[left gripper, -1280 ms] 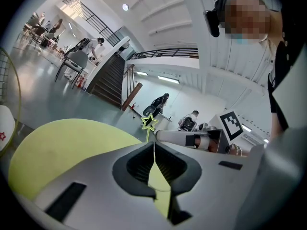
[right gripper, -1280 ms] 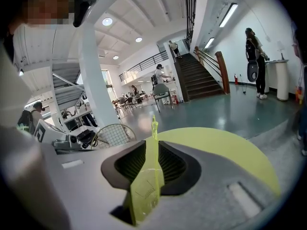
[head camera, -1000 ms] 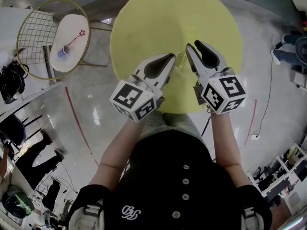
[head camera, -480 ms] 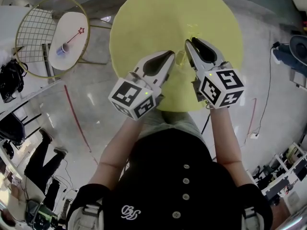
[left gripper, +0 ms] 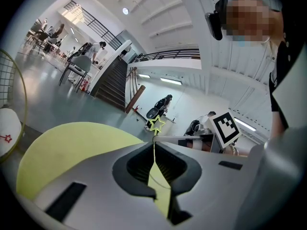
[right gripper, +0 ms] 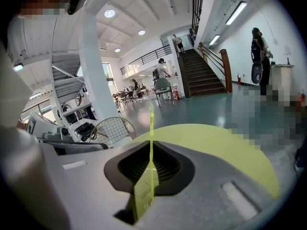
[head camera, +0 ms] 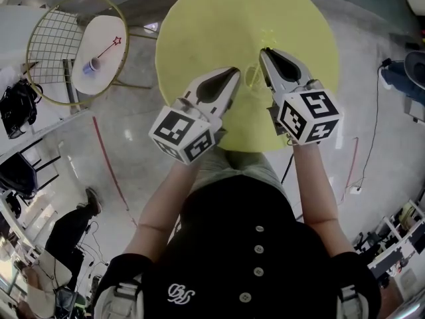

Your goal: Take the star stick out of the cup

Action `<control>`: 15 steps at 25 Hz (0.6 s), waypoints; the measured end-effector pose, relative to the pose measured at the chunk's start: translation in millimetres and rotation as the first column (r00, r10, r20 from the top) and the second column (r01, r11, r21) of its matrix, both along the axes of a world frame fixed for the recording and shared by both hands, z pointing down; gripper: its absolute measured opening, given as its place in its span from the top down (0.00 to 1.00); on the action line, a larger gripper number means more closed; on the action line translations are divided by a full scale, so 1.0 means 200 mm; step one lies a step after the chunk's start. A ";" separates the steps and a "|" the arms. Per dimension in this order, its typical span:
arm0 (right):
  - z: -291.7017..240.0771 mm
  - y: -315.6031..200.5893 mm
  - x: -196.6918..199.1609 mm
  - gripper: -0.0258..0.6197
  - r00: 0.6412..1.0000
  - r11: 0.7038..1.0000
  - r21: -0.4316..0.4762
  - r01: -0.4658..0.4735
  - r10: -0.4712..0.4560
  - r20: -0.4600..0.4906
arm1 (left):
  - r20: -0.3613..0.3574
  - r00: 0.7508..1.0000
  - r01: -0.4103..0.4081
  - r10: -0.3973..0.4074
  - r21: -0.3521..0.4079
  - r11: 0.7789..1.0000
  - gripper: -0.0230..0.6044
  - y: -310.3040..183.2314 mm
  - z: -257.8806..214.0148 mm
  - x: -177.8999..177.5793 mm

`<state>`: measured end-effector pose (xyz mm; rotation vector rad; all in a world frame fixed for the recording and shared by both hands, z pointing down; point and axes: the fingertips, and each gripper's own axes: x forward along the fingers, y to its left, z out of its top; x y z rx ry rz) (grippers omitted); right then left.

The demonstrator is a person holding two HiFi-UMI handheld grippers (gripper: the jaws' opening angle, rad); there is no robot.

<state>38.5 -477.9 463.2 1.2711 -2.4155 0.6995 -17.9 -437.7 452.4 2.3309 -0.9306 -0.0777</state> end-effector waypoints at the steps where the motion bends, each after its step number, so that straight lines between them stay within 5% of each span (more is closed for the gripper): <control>1: -0.01 0.01 0.00 0.93 1.000 1.000 0.005 -0.001 0.001 0.004 | 0.001 1.000 -0.001 0.001 0.004 1.000 0.93 0.01 -0.01 0.00; 15: -0.20 0.12 0.03 0.93 0.999 0.990 0.141 0.001 -0.008 0.045 | 0.018 1.000 0.002 -0.004 0.071 0.997 0.93 0.13 -0.13 0.01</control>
